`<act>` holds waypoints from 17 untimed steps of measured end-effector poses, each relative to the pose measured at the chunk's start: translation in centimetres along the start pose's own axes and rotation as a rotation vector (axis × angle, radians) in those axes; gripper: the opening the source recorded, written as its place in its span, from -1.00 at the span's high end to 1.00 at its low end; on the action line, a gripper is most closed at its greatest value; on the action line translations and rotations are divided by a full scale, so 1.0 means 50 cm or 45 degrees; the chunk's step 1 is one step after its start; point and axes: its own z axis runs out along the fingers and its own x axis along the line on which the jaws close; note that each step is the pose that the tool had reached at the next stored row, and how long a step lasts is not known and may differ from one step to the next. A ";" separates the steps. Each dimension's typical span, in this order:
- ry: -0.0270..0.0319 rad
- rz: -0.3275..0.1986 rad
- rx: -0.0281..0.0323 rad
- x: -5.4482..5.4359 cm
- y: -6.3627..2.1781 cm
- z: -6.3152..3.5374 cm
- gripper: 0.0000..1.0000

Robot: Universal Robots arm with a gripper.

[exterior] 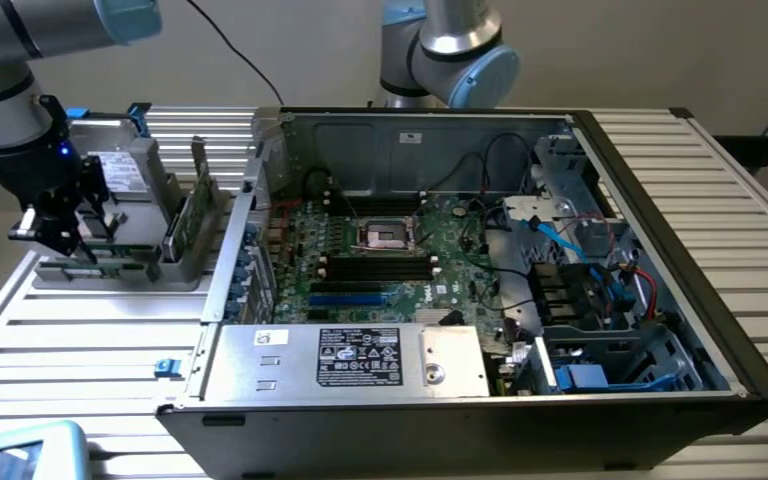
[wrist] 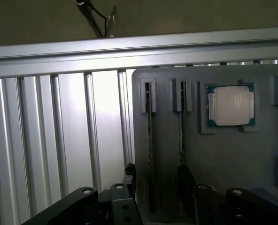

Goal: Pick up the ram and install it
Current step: 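Pick up the ram and move it above insertion slot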

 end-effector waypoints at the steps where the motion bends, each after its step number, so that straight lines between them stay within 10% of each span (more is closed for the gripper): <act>1: -0.0001 -0.003 -0.0004 0.000 0.000 0.001 0.02; 8: 0.0048 -0.006 -0.0058 0.000 -0.001 0.010 0.02; 13: 0.0255 -0.007 -0.0043 0.001 -0.001 0.023 0.02; 17: 0.0120 -0.007 -0.0055 0.001 -0.001 0.031 0.02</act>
